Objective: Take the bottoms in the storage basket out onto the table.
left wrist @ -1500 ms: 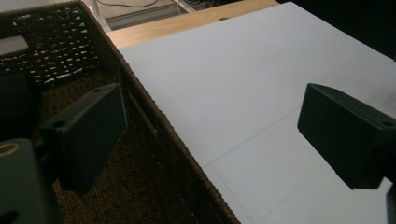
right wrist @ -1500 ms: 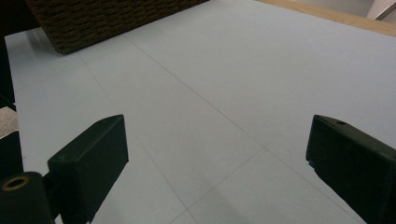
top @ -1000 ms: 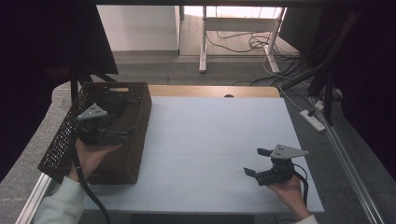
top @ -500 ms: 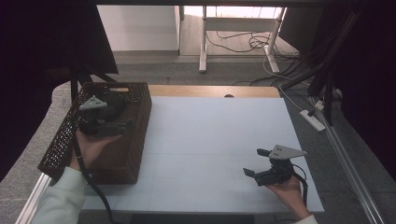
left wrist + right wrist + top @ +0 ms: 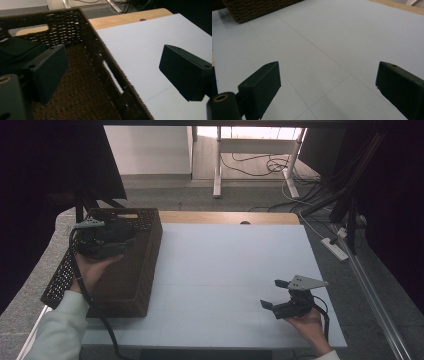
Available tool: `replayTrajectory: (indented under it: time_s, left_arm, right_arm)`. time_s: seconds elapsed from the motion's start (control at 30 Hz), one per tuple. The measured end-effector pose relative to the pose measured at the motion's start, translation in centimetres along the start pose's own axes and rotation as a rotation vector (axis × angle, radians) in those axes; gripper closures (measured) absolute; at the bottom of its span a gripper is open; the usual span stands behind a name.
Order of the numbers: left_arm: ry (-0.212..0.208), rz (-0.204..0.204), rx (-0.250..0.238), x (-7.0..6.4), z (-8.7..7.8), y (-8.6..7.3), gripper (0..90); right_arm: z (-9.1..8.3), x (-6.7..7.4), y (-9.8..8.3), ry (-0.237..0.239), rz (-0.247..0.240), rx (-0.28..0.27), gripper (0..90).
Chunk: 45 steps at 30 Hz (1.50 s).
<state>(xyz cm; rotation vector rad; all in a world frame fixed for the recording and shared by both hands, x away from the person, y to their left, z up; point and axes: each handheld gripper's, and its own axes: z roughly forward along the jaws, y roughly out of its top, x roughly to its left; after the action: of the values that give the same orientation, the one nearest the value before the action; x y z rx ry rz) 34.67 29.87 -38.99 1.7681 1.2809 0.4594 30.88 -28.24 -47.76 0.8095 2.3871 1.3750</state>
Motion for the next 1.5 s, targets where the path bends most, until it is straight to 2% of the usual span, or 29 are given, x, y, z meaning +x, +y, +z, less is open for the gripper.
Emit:
replayTrajectory:
  time_s: [0.33, 0.63, 0.7, 0.77, 1.1, 1.4, 1.5]
  left_arm:
    - [0.037, -0.014, 0.007, 1.4, 0.5, 0.1, 7.9]
    - [0.064, -0.019, 0.019, 2.5, 1.0, 0.9, 7.9]
    - [0.057, -0.023, 0.015, 2.9, 1.2, 1.0, 8.0]
    - [0.042, -0.047, 0.011, 3.5, 1.6, 1.1, 7.9]
    - [0.099, -0.057, 0.042, 5.5, 3.0, 1.3, 8.0]
    - [0.124, -0.054, 0.059, 6.4, 3.9, 1.7, 8.3]
    - [0.117, -0.065, 0.060, 6.7, 4.3, 1.9, 8.8]
  right_arm:
    - [0.1, -0.1, -0.1, -0.008, 0.002, 0.011, 5.9]
    - [0.5, -0.1, -0.2, -0.006, 0.003, 0.024, 6.0]
    - [0.5, 0.0, -0.2, -0.005, 0.001, 0.024, 6.1]
    - [0.5, 0.0, -0.2, -0.001, 0.000, 0.024, 6.0]
    - [0.6, -0.1, -0.2, 0.009, 0.005, 0.023, 6.1]
    - [0.6, -0.2, -0.3, 0.003, 0.013, 0.027, 6.1]
    - [0.6, -0.2, -0.3, 0.002, 0.014, 0.028, 6.1]
